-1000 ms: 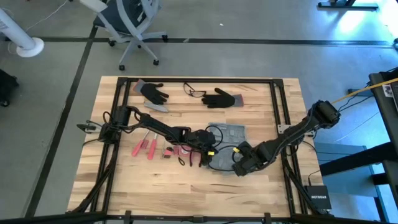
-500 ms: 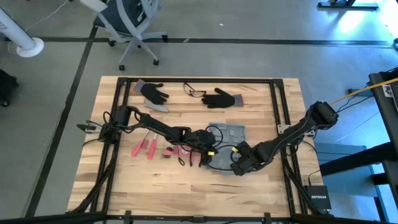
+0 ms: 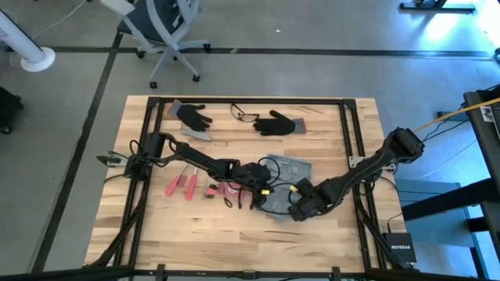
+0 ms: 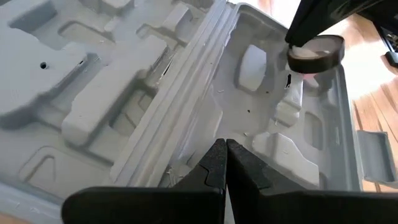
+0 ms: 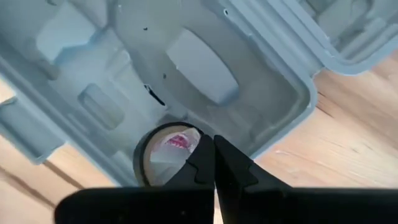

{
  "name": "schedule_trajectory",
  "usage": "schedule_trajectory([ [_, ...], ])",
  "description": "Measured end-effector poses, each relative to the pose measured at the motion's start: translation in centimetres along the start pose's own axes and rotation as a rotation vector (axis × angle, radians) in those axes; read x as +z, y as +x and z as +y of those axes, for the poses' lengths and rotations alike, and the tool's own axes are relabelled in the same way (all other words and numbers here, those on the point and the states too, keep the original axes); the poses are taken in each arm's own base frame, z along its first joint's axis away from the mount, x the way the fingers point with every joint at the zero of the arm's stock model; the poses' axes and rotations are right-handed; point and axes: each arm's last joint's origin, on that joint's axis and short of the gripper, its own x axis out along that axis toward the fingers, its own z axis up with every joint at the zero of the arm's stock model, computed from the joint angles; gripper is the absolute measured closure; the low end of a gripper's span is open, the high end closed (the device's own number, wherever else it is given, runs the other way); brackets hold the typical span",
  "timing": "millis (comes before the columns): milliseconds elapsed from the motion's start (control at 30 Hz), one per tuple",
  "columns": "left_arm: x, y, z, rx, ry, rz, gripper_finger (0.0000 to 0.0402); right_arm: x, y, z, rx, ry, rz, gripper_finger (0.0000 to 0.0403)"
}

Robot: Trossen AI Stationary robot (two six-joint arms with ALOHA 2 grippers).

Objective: Prefit tool cases
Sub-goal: Put the black electrical tape into the prefit tool case

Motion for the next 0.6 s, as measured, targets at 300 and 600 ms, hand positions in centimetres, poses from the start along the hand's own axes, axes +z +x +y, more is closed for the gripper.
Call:
schedule_trajectory([
  [300,0.1,0.0,0.3,0.006,-0.002,-0.003,0.0401,0.1,-1.6,-0.2,0.062,0.015,0.016,0.0403],
  [600,0.1,0.0,0.3,0.006,-0.002,-0.003,0.0401,0.2,-1.6,0.4,0.095,0.053,-0.007,0.0403],
])
